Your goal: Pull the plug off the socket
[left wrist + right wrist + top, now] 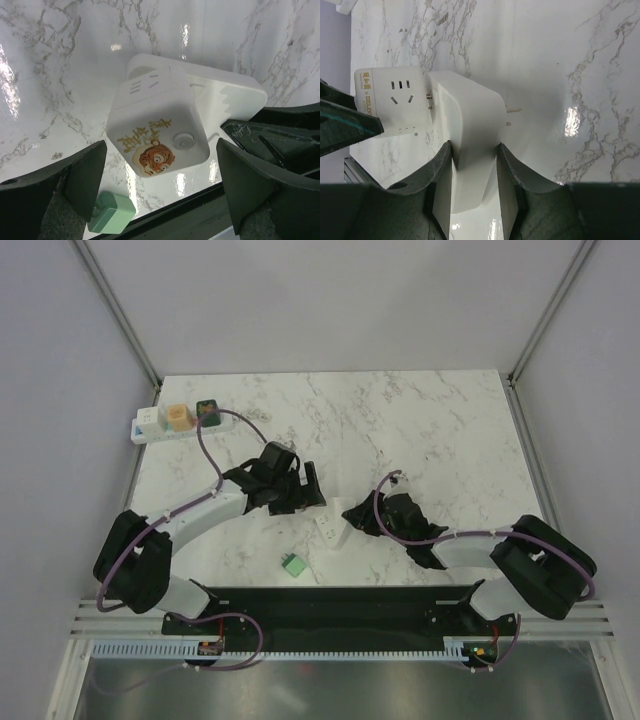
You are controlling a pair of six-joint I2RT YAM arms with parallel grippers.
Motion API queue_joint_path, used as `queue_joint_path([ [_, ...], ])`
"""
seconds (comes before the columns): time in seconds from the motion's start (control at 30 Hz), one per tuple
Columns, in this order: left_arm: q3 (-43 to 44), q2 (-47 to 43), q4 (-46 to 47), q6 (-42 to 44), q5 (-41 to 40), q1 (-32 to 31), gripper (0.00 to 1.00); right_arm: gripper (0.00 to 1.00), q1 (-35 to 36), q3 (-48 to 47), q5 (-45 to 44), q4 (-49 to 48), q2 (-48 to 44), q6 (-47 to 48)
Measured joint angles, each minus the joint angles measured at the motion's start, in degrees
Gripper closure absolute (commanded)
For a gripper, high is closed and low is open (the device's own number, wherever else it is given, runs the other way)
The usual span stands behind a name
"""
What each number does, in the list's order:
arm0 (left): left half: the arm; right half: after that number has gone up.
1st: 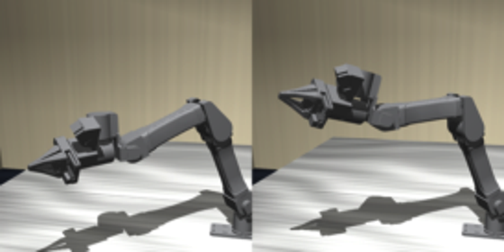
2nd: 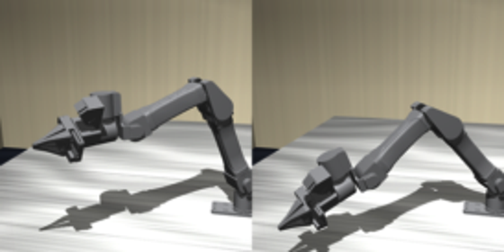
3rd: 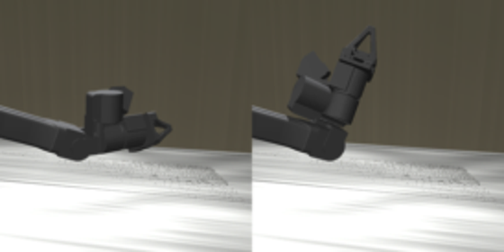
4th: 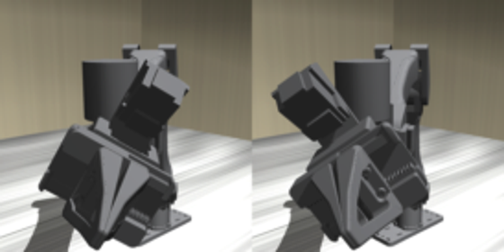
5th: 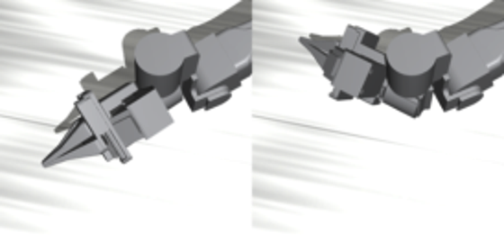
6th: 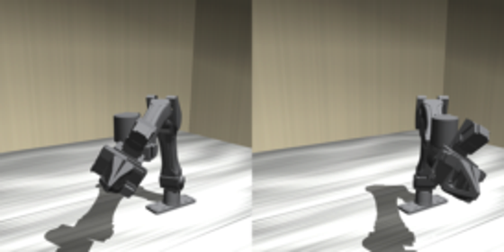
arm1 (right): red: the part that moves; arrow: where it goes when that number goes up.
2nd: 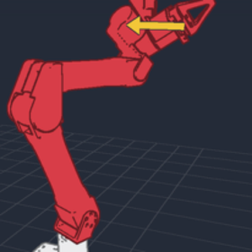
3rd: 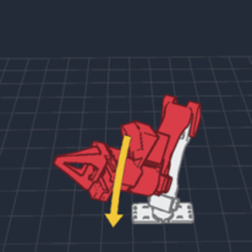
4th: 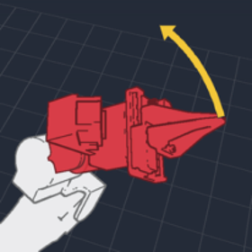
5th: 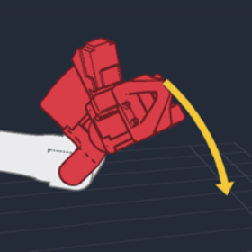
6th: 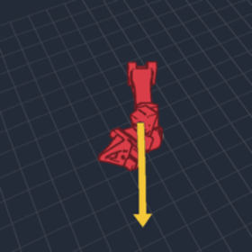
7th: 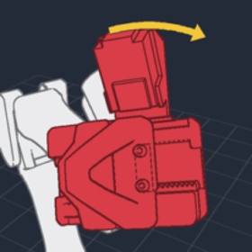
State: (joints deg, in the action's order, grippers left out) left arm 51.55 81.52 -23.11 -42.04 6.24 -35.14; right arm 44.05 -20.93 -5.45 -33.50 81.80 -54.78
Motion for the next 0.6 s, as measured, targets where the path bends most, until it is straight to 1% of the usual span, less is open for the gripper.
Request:
queue_joint_path([
  [0.07,0.98,1.44,0.04,-0.07,-0.7,0.0,0.14,0.98,-0.04,0.0,0.26,0.0,-0.11,0.42],
  [0.1,1.33,2.05,0.2,-0.13,-1.03,0.0,0.18,0.95,-0.04,0.0,0.46,-0.02,-0.17,0.66],
  [0.13,1.53,2.51,0.57,-0.13,-1.22,0.0,0.31,0.94,-0.04,0.0,0.57,-0.07,-0.24,0.96],
  [0.17,1.62,2.93,0.87,-0.31,-1.27,0.0,0.4,0.92,-0.07,0.0,0.7,-0.15,-0.26,1.25],
  [0.2,1.77,3.17,0.94,-0.59,-1.07,0.02,0.48,0.88,-0.09,0.07,0.85,-0.09,-0.33,1.4],
  [0.23,1.9,3.23,1.16,-0.96,-1.07,0.0,0.62,0.85,-0.09,0.24,1.03,-0.17,-0.42,1.42],
  [0.27,1.95,3.34,1.51,-1.6,-1.05,0.02,0.71,0.82,-0.09,0.35,1.25,-0.24,-0.57,1.42],
  [0.3,1.97,3.41,2.1,-2.1,-1.11,0.04,0.81,0.75,-0.09,0.5,1.62,-0.35,-0.79,1.44],
  [0.33,1.97,3.5,2.49,-2.4,-1.05,0.15,0.95,0.7,-0.09,0.66,1.81,-0.52,-0.94,1.46],
  [0.37,1.97,3.52,2.67,-2.58,-1.03,0.2,0.98,0.65,-0.11,0.83,2.19,-0.81,-1.07,1.49],
  [0.4,1.88,3.52,2.69,-2.51,-1.05,0.2,0.98,0.56,-0.11,1.11,2.27,-1.25,-1.09,1.55],
  [0.43,1.62,3.52,2.97,-2.49,-0.94,0.2,0.98,0.52,-0.15,1.36,2.38,-1.75,-1.09,1.6],
  [0.5,0.7,3.28,4.46,-2.51,-0.13,0.28,0.98,0.44,-0.26,1.97,2.84,-2.29,-1.09,2.16],
  [0.6,-1.92,1.97,7.87,-2.49,1.53,0.28,0.98,0.38,-0.46,2.67,4.2,-3.34,-0.28,2.71],
])
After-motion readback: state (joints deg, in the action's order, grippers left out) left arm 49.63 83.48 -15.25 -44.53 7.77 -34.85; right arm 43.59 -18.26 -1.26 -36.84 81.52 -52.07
